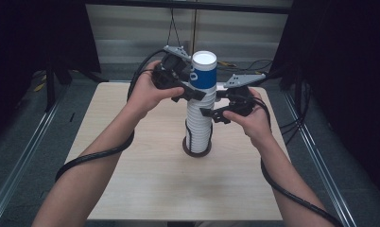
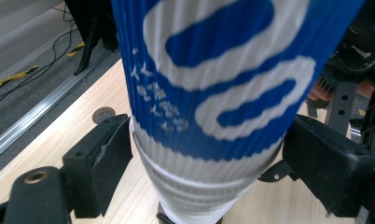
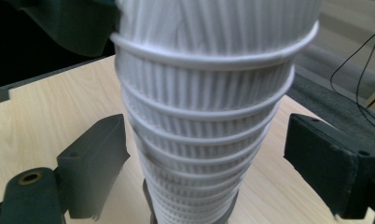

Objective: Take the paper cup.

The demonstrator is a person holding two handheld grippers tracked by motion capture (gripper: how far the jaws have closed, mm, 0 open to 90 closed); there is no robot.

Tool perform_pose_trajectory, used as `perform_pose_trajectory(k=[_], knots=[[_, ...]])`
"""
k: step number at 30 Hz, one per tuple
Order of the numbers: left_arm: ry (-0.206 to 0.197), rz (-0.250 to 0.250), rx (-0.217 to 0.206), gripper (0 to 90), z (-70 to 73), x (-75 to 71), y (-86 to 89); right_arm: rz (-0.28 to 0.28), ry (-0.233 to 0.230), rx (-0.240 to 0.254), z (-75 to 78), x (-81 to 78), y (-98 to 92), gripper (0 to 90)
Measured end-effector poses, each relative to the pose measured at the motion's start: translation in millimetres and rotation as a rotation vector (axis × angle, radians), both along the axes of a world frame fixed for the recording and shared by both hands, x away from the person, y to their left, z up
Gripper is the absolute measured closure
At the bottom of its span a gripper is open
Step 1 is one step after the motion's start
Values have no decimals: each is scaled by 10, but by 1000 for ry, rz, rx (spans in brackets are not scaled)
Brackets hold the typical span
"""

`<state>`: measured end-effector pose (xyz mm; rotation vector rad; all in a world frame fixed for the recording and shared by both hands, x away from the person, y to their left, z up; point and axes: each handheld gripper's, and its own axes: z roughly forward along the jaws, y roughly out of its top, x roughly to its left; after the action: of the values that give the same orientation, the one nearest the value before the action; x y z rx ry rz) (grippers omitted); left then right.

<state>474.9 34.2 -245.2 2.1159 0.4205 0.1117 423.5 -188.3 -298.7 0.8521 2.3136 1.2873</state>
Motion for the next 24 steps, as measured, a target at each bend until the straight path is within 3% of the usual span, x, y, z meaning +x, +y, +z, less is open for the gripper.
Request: perform_pose_trajectory(k=[4, 15, 24], knots=[[-12, 3, -24, 150, 7, 3, -22, 1, -4, 11, 17, 10, 0, 122], [6, 11, -92, 141, -34, 24, -45, 12, -21, 32, 61, 0, 60, 122], [-9, 11, -93, 152, -30, 12, -52, 7, -25, 29, 61, -6, 71, 120]])
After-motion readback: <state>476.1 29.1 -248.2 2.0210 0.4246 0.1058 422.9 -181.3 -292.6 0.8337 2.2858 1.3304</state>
